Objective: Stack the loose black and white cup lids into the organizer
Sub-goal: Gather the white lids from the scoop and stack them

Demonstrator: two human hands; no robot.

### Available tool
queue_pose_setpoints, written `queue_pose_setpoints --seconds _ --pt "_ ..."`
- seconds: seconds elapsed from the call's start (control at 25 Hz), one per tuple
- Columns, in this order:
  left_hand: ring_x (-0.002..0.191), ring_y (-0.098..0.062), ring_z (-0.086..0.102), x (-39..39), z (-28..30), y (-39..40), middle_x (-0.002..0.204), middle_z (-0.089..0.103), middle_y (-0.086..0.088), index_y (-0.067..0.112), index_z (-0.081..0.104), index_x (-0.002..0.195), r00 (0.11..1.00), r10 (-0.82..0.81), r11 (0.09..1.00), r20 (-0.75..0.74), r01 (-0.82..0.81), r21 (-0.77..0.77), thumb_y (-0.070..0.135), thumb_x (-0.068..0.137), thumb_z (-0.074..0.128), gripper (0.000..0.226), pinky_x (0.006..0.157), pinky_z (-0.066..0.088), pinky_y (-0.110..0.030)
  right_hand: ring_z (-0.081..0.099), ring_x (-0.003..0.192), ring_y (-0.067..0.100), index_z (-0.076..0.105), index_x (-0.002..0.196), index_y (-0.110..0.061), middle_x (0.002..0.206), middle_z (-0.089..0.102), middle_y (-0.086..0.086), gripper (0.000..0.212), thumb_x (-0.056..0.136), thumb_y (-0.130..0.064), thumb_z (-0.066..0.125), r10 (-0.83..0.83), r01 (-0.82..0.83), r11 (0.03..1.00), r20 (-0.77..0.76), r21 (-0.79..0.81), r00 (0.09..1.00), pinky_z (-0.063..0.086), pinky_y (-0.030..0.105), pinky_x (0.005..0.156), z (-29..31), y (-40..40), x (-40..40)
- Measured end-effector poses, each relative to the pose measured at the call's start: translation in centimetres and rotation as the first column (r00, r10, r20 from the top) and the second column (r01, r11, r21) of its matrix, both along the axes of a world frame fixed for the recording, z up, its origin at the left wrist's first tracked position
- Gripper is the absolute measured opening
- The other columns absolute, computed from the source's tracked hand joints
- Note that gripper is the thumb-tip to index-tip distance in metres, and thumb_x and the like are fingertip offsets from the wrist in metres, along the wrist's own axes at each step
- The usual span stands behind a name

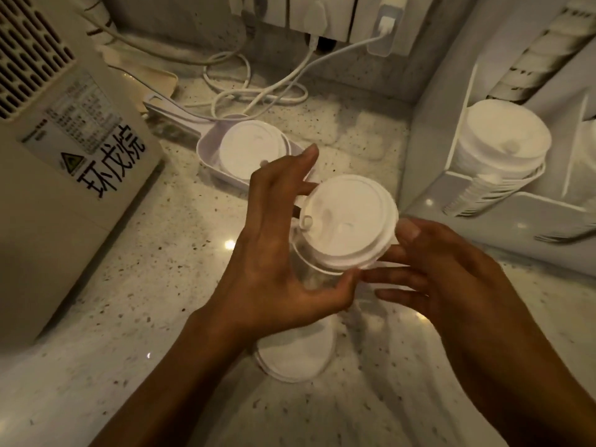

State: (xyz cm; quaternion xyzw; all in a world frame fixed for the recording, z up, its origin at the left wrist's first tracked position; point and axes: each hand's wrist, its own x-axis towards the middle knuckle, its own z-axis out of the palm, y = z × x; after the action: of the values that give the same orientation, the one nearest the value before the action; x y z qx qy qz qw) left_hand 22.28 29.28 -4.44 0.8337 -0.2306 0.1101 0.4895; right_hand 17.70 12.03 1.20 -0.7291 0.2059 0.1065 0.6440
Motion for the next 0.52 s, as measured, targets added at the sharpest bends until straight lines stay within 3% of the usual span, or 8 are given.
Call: queue_pose_setpoints --seconds 0.08,0.24,0.36,0.44,0.52 --pt "0.131 -0.019 0.049 -0.5 0.3 -0.4 0.147 0.033 -0.016 0.016 0.02 0.147 0.996 -0.085 0.996 0.019 0.085 -0.007 0.033 0.059 0.091 0.113 0.1 0.051 -0.037 0.076 0.081 0.022 0.071 0.108 -0.026 0.094 0.079 0.001 0.067 0.056 -0.067 0.067 -0.002 0.003 0.999 -0.044 0.034 0.999 0.06 0.046 0.079 0.8 -0.4 0.8" --pt "0.135 -0.027 0.048 -1.3 0.8 -0.9 0.151 0.028 -0.018 0.016 0.015 0.148 0.977 -0.211 0.975 -0.016 0.21 -0.067 0.021 0.058 0.093 0.119 0.105 0.048 -0.037 0.071 0.063 0.021 0.076 0.093 -0.015 0.079 0.078 0.007 0.025 0.079 -0.034 0.068 0.034 -0.029 0.996 -0.063 0.083 0.997 0.053 0.033 0.054 1.4 -1.3 1.0" --pt "0.139 -0.024 0.044 -1.2 0.8 -0.7 0.153 0.032 -0.011 0.019 0.013 0.152 0.95 -0.244 0.956 -0.194 0.202 -0.213 0.026 0.062 0.09 0.12 0.108 0.044 -0.033 0.074 0.076 0.023 0.076 0.104 -0.017 0.092 0.079 0.005 0.034 0.077 -0.034 0.066 -0.039 0.041 0.986 -0.015 0.162 0.999 0.053 0.033 0.058 1.3 -1.5 0.1" --pt "0.133 -0.021 0.053 -1.0 1.0 -0.6 0.145 0.05 -0.003 0.023 0.022 0.152 0.843 -0.358 0.889 -0.402 0.177 -0.422 0.034 0.064 0.085 0.109 0.103 0.049 -0.035 0.076 0.083 0.023 0.077 0.103 -0.02 0.097 0.079 0.004 0.036 0.073 -0.035 0.065 -0.117 0.108 0.962 0.022 0.252 0.993 0.055 0.035 0.06 0.9 -0.8 -0.7" --pt "0.118 -0.019 0.065 -1.0 1.0 -0.7 0.129 0.068 0.001 0.026 0.048 0.139 0.738 -0.449 0.809 -0.504 0.097 -0.58 0.031 0.069 0.079 0.076 0.09 0.057 -0.033 0.076 0.084 0.02 0.079 0.099 -0.025 0.098 0.079 0.003 0.035 0.068 -0.036 0.066 -0.209 0.191 0.924 0.02 0.332 0.978 0.056 0.036 0.062 0.4 0.3 -1.6"
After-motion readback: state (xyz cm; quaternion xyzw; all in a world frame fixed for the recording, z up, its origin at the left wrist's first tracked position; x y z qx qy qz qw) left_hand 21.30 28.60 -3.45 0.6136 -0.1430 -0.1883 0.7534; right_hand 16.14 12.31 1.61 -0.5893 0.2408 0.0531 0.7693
